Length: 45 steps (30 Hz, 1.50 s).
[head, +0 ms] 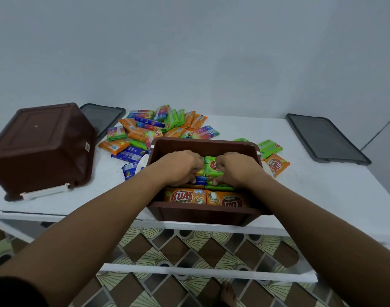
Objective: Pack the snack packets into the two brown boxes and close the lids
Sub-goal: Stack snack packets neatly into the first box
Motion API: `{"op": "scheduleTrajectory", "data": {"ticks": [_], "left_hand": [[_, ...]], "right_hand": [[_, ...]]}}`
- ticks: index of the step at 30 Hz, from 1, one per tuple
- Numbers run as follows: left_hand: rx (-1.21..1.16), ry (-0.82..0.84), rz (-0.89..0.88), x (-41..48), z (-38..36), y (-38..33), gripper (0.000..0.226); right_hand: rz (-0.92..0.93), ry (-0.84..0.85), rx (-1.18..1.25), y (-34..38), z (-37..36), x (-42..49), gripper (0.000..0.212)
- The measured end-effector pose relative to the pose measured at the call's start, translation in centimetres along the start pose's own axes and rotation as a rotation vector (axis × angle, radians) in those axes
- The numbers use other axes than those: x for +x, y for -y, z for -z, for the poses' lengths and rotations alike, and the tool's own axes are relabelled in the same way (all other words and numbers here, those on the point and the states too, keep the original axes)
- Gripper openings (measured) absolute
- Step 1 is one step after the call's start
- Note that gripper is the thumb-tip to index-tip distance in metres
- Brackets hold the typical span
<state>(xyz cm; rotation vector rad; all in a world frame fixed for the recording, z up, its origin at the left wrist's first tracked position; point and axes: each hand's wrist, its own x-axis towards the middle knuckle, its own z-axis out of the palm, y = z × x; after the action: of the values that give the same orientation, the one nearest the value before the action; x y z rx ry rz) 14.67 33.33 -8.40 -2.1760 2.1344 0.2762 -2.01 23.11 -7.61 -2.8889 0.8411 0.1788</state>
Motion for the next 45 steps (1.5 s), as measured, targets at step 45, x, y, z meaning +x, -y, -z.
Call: {"op": "scheduleTrajectory", "data": {"ticks": [45], "left_hand": [[-0.505,-0.304,0.202,15.3,9.0,-2.4,0.005]], "right_hand": [[0.085,-0.032,0.414,-20.1,7.3,8.3,0.013]]}}
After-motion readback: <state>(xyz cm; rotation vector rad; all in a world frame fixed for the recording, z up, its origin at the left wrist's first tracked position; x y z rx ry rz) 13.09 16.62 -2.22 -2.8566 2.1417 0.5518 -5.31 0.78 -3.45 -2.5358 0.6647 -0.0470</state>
